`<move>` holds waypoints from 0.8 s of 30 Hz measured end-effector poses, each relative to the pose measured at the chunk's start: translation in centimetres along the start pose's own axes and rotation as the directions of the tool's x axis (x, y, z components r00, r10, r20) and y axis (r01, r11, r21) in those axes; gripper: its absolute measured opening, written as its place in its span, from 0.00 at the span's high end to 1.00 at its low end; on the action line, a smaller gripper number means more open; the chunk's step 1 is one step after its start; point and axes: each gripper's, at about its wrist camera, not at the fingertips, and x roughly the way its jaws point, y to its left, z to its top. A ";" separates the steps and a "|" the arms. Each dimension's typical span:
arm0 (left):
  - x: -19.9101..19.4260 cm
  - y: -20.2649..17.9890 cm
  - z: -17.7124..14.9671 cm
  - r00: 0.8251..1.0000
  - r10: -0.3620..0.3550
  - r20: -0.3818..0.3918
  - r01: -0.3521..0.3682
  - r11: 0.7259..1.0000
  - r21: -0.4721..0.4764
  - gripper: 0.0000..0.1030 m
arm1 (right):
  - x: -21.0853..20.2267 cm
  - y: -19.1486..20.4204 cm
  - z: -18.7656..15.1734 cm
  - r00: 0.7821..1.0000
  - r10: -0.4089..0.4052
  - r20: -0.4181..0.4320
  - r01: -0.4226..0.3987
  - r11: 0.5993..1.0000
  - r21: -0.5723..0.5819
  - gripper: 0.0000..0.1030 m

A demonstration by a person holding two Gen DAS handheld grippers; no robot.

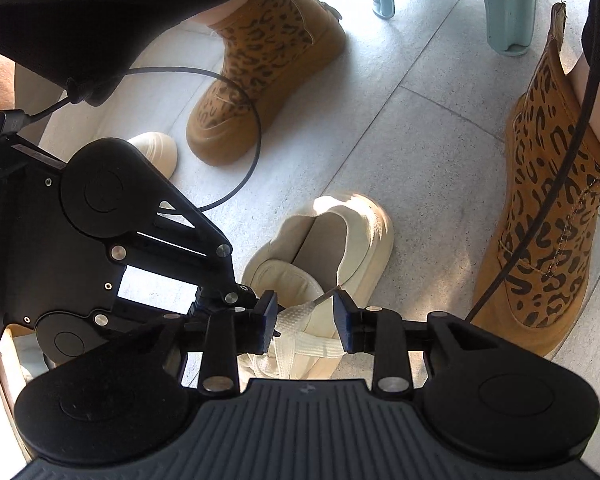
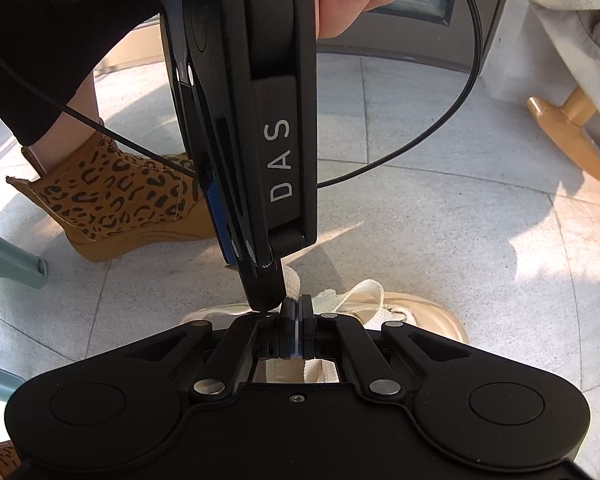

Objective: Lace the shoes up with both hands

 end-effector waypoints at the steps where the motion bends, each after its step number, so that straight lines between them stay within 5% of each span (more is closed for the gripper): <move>1: 0.2 -0.1 0.0 1.000 -0.002 -0.002 0.002 1.000 0.007 0.75 | 0.0 0.0 -0.1 1.000 0.004 0.001 -0.004 1.000 0.005 1.00; 11: 0.8 -1.7 -0.8 0.999 0.001 -0.036 0.005 0.985 0.172 0.77 | -0.2 -0.5 -0.7 0.999 0.047 -0.004 -0.047 0.998 0.031 1.00; 24: -0.1 -1.8 -1.3 0.998 0.054 -0.033 -0.046 0.980 0.195 0.72 | 0.0 -0.7 -1.7 0.994 0.095 -0.046 -0.097 0.994 -0.041 1.00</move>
